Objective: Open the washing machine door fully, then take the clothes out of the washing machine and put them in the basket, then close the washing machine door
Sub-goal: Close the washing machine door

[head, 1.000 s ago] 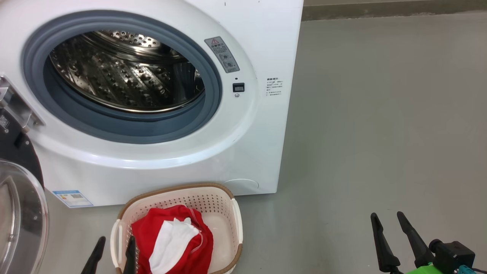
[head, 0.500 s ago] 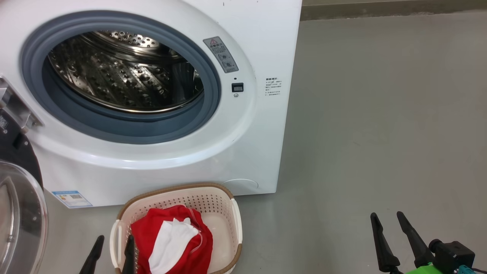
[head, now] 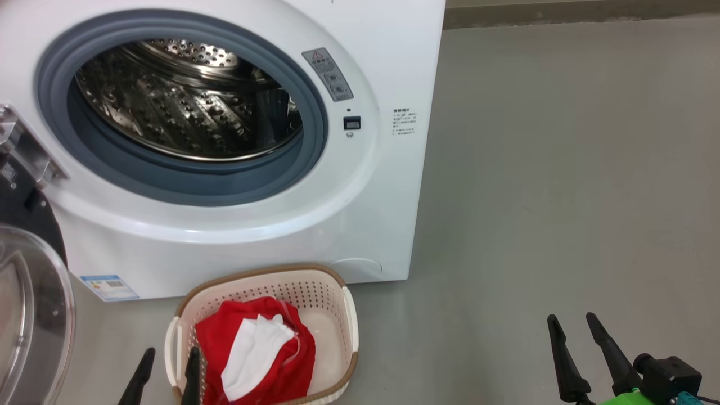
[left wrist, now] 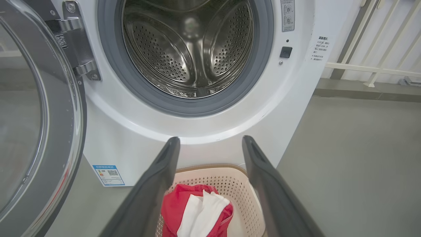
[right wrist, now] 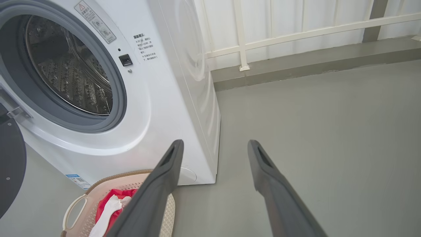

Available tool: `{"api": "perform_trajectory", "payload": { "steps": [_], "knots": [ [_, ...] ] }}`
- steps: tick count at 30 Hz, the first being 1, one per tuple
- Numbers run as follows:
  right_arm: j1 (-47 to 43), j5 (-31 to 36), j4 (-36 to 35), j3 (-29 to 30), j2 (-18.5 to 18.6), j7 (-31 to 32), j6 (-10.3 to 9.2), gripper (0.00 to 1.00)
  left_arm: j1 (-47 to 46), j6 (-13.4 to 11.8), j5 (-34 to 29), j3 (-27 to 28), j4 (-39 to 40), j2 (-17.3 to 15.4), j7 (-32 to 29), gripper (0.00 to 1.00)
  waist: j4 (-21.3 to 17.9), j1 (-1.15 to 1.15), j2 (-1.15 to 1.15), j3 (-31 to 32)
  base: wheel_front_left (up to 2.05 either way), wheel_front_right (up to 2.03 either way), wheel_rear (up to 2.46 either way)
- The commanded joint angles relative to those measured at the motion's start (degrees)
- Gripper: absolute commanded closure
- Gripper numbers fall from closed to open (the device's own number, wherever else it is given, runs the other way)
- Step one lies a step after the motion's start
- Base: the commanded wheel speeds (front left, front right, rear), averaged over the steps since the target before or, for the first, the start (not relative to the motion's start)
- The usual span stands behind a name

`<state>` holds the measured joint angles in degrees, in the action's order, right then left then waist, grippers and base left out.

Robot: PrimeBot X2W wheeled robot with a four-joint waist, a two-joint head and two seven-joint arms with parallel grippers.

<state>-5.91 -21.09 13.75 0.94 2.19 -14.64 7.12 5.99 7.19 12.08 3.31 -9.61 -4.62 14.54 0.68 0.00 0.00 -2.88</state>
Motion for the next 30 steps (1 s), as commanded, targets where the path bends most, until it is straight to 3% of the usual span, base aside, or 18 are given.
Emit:
{"api": "perform_trajectory", "payload": {
  "steps": [1,15,30],
  "knots": [
    [0.64,0.29,-1.38,-1.40,0.68,-0.36,0.36,0.00,-0.93,0.30,-0.04,1.70,1.42,-0.51,0.46,0.00,-0.01,0.00,0.00,-0.09,-1.39,1.39,0.00],
    [0.78,0.27,-1.39,-1.29,0.68,-0.36,0.36,0.00,-1.13,0.30,0.09,1.91,1.47,-0.48,0.46,0.00,0.00,0.00,0.00,-0.28,-1.25,1.25,0.00],
    [1.11,0.19,-1.49,-1.29,0.68,-0.36,0.36,0.00,-2.17,0.30,-0.07,3.01,1.15,0.02,0.46,0.00,0.45,0.00,0.00,-0.56,-0.10,0.10,0.00]
  ]
}}
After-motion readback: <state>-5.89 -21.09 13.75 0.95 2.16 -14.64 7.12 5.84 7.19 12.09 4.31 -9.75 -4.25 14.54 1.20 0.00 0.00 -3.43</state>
